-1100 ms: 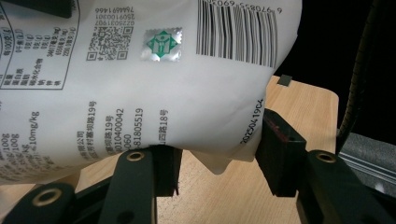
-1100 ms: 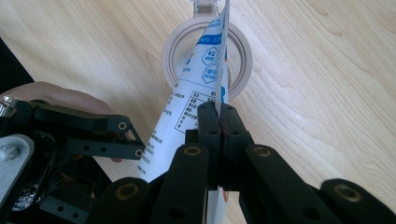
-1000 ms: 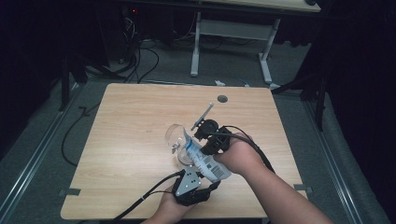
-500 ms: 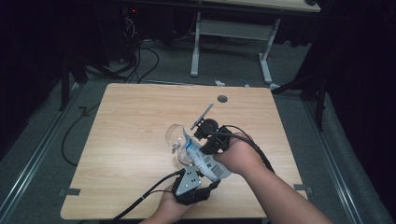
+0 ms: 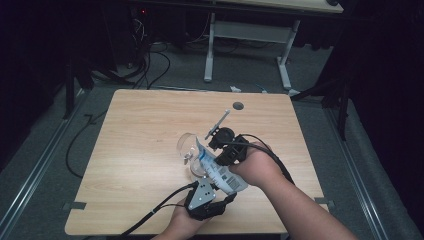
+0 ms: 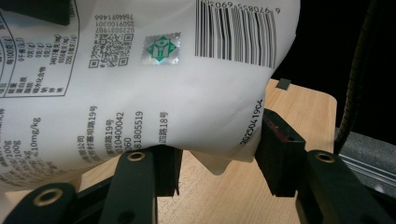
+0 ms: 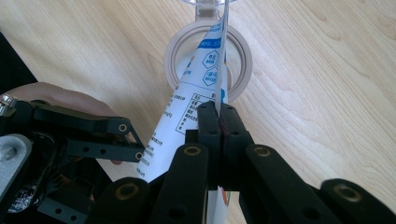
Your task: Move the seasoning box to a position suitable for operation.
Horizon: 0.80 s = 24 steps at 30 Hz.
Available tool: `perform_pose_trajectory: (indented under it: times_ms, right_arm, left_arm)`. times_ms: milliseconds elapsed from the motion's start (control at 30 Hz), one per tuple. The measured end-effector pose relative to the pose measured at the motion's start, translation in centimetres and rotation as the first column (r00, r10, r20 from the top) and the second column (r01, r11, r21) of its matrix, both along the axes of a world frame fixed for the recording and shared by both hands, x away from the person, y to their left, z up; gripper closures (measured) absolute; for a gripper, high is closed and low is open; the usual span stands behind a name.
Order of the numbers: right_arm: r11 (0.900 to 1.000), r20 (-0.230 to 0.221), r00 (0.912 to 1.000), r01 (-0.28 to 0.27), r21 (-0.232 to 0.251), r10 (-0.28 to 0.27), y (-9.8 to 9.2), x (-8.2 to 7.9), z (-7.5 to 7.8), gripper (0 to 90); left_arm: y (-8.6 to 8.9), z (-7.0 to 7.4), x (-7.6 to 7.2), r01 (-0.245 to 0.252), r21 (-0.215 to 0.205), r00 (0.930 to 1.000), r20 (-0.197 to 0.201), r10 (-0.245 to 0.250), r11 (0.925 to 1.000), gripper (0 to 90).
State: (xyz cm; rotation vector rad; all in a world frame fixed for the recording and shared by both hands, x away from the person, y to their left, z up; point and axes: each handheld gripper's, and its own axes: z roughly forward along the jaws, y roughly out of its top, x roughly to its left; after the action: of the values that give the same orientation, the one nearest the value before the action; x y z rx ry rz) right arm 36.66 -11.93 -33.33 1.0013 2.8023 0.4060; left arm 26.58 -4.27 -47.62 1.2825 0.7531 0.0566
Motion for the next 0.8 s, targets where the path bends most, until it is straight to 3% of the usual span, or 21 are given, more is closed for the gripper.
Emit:
perform_pose_trajectory:
  times_ms: [800]
  right_arm:
    - [1.0, -0.004, 1.0, -0.007, -0.008, 0.007, 0.34, 0.38, -0.46, 89.8]
  left_arm:
    - [0.03, -0.06, 0.21, 0.0, -0.013, 1.0, -0.007, 0.0, 0.9999, 55.2]
